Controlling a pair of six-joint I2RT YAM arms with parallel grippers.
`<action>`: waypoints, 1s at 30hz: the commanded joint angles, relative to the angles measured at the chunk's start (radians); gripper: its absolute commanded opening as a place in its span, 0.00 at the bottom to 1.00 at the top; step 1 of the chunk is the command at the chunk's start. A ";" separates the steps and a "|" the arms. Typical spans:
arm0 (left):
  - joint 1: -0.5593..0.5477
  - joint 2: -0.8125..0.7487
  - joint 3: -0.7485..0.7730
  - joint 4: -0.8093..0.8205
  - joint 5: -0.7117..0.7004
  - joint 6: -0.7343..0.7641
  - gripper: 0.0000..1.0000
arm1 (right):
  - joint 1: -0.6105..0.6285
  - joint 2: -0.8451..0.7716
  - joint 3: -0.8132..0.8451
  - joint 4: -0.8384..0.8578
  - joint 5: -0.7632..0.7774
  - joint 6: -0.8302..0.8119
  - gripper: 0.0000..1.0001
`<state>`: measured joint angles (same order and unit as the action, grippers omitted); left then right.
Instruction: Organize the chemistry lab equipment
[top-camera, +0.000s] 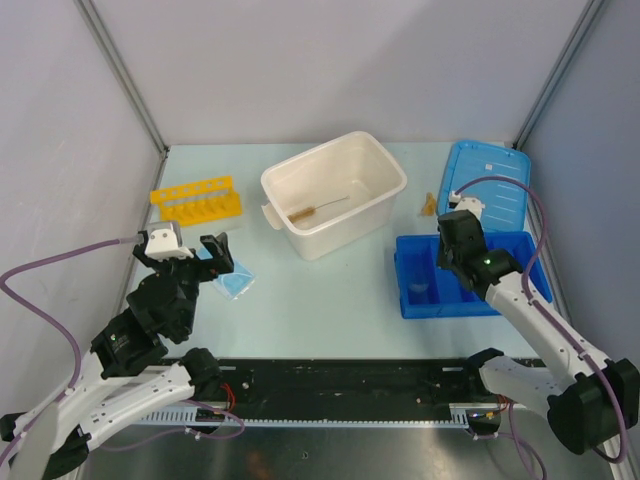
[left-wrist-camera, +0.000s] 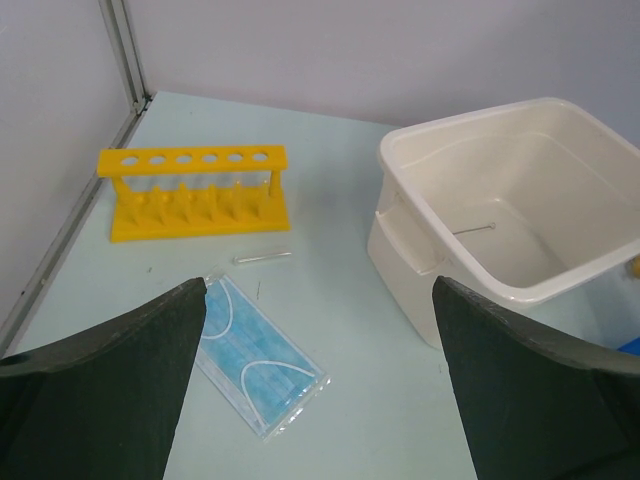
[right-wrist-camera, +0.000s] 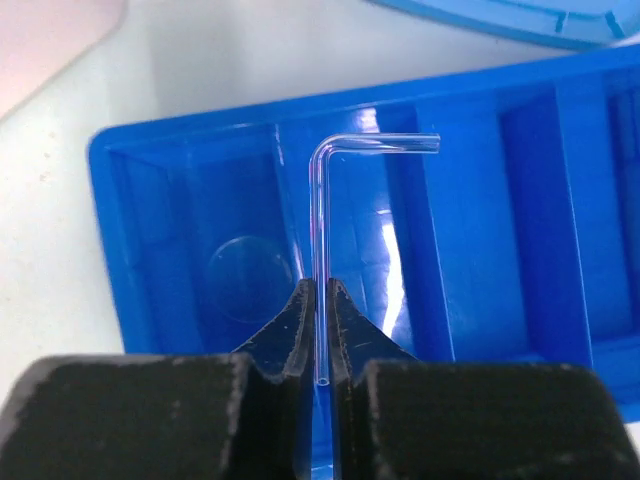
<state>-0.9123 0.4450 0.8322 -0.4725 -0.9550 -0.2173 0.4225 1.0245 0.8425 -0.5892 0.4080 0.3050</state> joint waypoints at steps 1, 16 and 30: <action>0.001 0.009 -0.002 0.045 0.008 -0.001 0.99 | -0.025 0.032 0.032 -0.064 0.021 0.000 0.02; 0.000 0.003 -0.005 0.047 0.011 -0.001 0.99 | -0.117 0.212 0.025 0.013 -0.085 0.008 0.05; 0.001 0.002 -0.005 0.050 0.016 0.002 0.99 | -0.165 0.336 -0.038 0.120 -0.179 0.015 0.08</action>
<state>-0.9123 0.4450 0.8322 -0.4717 -0.9379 -0.2173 0.2680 1.3304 0.8188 -0.5266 0.2657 0.3187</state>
